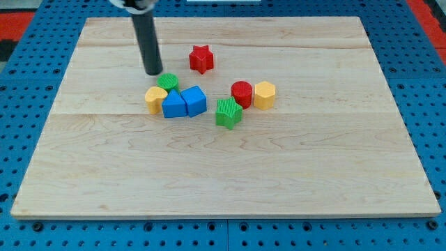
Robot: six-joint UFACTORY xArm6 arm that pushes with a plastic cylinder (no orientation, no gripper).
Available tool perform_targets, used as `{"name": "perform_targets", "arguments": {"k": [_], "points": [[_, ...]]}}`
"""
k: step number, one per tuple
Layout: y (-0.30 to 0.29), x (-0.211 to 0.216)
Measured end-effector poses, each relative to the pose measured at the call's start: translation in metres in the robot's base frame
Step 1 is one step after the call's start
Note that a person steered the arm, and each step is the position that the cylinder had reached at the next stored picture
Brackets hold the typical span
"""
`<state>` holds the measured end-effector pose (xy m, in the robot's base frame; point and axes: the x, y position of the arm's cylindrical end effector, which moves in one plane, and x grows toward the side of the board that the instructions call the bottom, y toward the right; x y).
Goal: Point at the red star
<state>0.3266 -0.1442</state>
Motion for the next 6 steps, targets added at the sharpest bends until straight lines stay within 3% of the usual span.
{"name": "perform_targets", "arguments": {"k": [1, 2, 4, 6], "points": [[-0.008, -0.059], [0.015, -0.072], [0.076, -0.053], [0.090, -0.035]]}}
